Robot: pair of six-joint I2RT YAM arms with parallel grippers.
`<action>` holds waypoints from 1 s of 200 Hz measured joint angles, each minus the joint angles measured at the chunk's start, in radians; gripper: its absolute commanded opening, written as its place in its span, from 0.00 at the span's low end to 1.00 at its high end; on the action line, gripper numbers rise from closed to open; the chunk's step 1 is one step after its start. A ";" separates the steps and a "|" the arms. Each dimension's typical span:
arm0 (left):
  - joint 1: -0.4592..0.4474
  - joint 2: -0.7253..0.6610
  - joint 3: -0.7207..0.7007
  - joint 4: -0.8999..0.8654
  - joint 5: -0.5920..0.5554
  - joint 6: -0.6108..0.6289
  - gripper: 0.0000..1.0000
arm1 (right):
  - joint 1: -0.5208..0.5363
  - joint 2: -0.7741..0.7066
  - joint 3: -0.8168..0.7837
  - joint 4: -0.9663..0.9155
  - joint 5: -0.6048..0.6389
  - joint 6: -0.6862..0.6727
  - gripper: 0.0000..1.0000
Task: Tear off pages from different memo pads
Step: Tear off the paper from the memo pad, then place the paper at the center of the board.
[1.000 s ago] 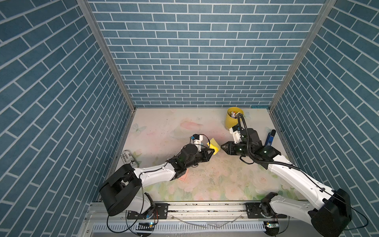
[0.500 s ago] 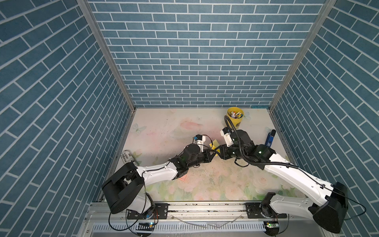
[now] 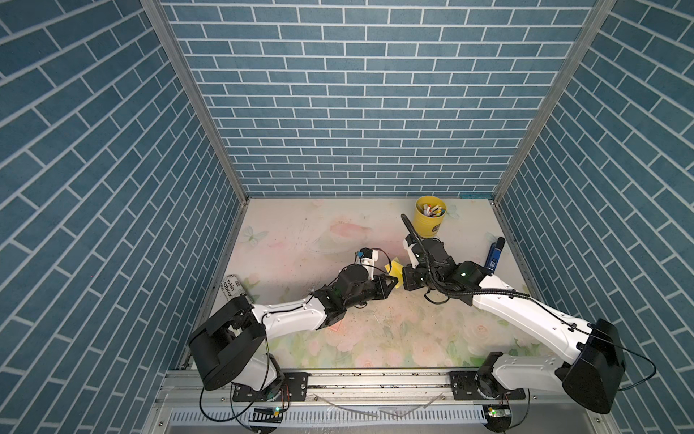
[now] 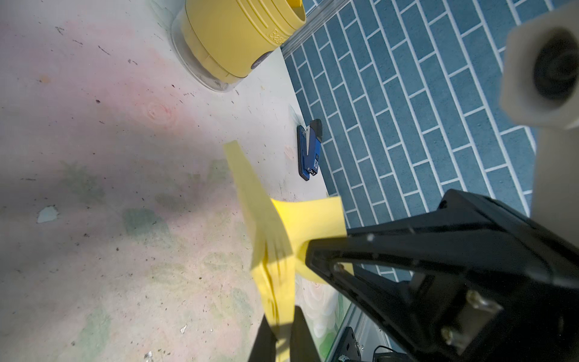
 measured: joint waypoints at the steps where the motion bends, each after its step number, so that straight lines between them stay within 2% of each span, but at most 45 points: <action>1: 0.000 0.000 0.000 0.000 0.000 0.000 0.00 | 0.000 0.000 0.000 0.000 0.001 0.000 0.00; 45: 0.000 0.000 0.000 0.008 0.001 0.003 0.00 | -0.038 -0.043 -0.001 -0.004 0.022 0.000 0.00; 95: -0.002 -0.013 0.000 0.008 0.006 0.010 0.00 | -0.174 -0.117 -0.040 -0.002 0.005 0.000 0.00; 141: -0.003 -0.031 -0.003 -0.004 0.002 0.019 0.00 | -0.249 -0.169 -0.065 -0.005 -0.004 -0.002 0.00; 179: -0.003 -0.042 -0.018 -0.004 -0.001 0.020 0.00 | -0.280 -0.177 -0.069 -0.008 -0.024 -0.004 0.00; 200: -0.003 -0.042 -0.019 -0.004 -0.002 0.024 0.00 | -0.286 -0.158 -0.073 -0.042 0.026 -0.008 0.00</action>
